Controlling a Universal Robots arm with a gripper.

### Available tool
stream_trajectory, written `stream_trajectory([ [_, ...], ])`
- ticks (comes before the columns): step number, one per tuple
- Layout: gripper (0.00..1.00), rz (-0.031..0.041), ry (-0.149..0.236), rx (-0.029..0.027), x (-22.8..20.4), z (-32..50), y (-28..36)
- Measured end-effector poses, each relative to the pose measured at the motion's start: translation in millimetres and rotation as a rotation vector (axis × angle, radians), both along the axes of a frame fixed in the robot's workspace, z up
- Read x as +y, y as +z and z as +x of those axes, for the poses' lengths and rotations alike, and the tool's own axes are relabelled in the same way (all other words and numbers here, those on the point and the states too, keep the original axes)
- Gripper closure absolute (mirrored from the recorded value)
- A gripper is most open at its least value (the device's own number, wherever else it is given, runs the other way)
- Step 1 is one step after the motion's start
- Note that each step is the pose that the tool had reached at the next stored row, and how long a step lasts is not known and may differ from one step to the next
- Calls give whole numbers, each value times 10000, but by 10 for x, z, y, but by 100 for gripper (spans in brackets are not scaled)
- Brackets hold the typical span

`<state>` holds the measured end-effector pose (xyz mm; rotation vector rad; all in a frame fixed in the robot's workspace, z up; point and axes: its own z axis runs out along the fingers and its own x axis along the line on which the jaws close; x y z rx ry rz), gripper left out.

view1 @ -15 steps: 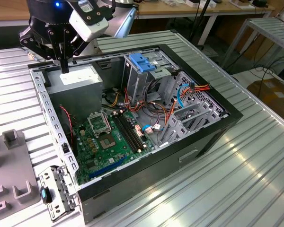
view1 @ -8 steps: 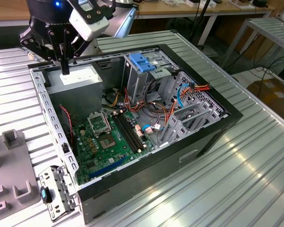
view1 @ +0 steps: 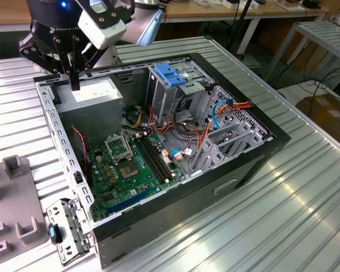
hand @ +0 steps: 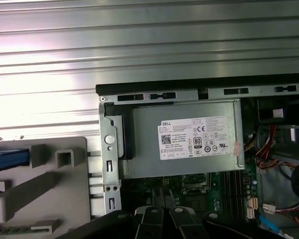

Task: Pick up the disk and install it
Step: 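Reach for the disk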

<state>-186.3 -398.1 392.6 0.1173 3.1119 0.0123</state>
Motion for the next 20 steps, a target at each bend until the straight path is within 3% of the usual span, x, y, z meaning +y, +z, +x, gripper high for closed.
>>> stream_trajectory([
  [7,89,0,0,0,0,-154,0],
  [20,89,0,0,0,1,-356,0],
])
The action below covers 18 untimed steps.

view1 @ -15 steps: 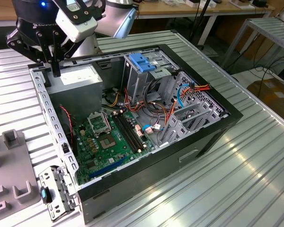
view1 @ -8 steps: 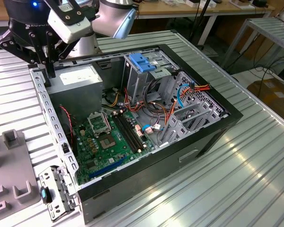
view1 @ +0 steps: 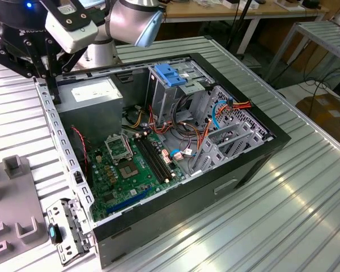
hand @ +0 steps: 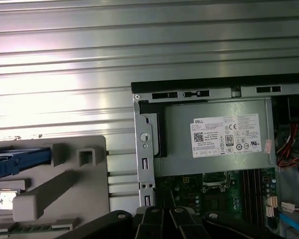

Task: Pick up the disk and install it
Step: 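Reach for the disk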

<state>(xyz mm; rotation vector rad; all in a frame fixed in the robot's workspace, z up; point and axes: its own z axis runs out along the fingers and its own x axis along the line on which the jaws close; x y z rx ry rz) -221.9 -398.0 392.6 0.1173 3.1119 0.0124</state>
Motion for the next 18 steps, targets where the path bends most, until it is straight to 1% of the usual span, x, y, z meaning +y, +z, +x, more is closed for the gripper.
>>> stream_trajectory([
  [3,89,0,1,0,9,-68,0],
  [7,89,0,0,0,48,-176,0],
  [9,89,0,1,0,69,-253,0],
  [11,89,0,-1,0,78,-293,0],
  [12,89,0,0,0,84,-327,0],
  [18,89,1,1,-1,97,-411,0],
])
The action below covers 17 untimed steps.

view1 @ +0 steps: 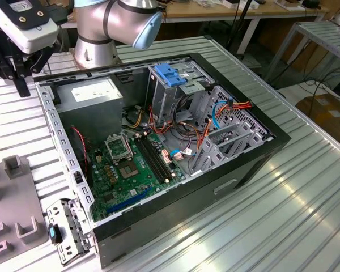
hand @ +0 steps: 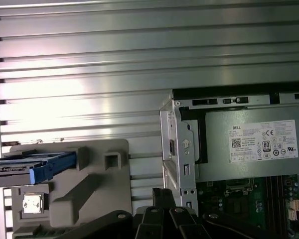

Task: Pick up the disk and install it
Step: 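Reach for the disk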

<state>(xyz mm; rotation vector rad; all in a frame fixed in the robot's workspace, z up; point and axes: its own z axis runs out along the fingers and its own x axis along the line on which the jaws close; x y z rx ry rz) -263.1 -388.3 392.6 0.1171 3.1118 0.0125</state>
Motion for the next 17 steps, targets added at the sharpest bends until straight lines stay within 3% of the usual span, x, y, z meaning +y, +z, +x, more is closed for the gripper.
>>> stream_trajectory([
  [10,89,-1,0,1,34,-163,0],
  [17,89,0,-11,0,81,-205,0],
])
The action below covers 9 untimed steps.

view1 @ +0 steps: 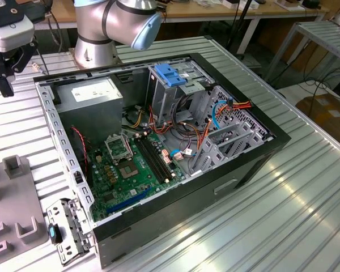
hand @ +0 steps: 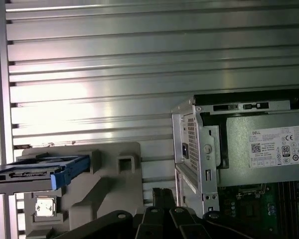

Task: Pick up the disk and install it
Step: 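Reach for the disk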

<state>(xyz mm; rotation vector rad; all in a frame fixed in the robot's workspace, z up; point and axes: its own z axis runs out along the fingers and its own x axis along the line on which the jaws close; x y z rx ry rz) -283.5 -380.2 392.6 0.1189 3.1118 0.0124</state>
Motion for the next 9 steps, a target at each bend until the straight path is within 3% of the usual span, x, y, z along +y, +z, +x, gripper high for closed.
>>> stream_trajectory([
  [9,89,0,-21,0,71,-44,0],
])
